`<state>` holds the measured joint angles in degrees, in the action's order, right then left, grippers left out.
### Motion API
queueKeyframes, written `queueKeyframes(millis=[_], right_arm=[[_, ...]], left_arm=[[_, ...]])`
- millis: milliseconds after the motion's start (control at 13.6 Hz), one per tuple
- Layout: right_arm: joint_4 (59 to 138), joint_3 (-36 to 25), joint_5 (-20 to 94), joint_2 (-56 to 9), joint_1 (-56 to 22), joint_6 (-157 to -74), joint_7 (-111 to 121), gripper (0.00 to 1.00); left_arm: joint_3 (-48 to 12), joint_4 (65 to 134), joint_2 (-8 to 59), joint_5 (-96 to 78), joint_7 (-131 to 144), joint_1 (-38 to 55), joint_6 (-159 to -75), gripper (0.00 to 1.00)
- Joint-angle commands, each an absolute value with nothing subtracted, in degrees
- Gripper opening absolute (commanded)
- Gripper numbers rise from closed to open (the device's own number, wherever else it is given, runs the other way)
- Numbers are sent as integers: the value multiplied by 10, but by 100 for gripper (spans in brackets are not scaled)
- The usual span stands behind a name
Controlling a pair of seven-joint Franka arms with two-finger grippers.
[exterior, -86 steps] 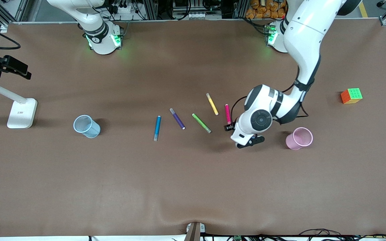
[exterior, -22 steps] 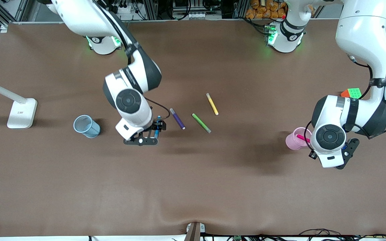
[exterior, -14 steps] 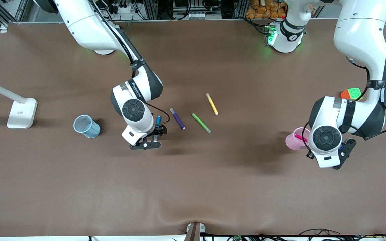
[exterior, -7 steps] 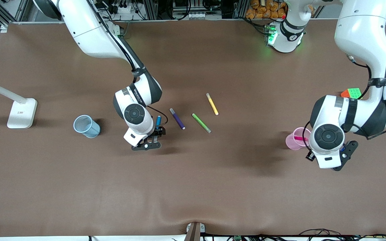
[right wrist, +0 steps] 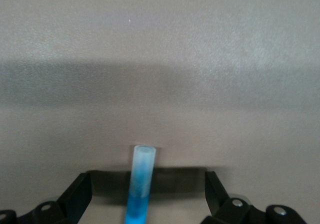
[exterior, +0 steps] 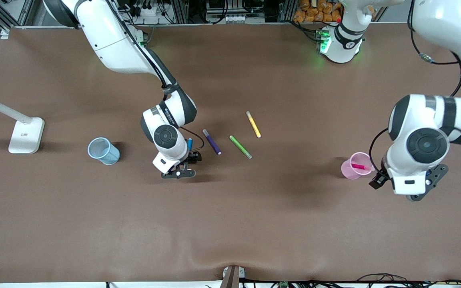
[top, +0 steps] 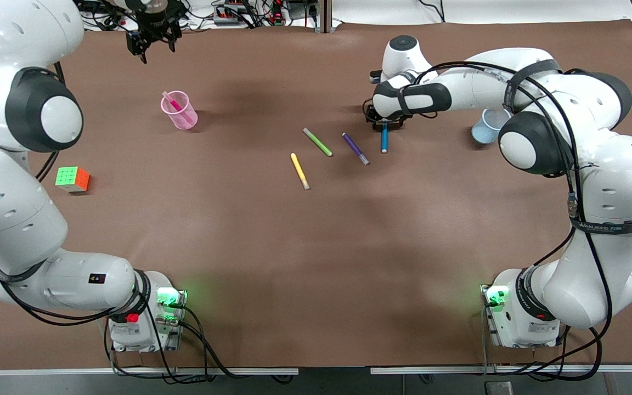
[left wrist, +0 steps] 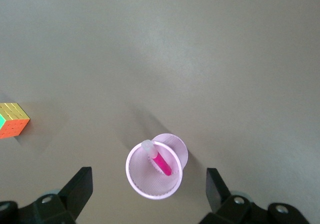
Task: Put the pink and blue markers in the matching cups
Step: 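Release the pink marker and raise the left gripper back to rest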
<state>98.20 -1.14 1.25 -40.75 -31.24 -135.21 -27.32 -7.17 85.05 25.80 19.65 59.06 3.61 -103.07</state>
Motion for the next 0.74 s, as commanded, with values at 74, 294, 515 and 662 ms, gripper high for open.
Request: queueKeyframes(millis=[74,294,515,662], right_arm=[[986,-11,23,-403,-321,-1356,-312,100],[987,-11,24,-403,-318,-1356,-313,100],[997,-10,31,-403,-316,-1359,-312,79],[999,-11,32,-403,-314,-1359,-303,0]], left_arm=[[-84,839,214,164,518,39,-959,100],[-95,838,155,135,465,33,-926,100],[-92,838,103,122,384,31,-919,100],[-91,837,77,89,354,13,-903,100]])
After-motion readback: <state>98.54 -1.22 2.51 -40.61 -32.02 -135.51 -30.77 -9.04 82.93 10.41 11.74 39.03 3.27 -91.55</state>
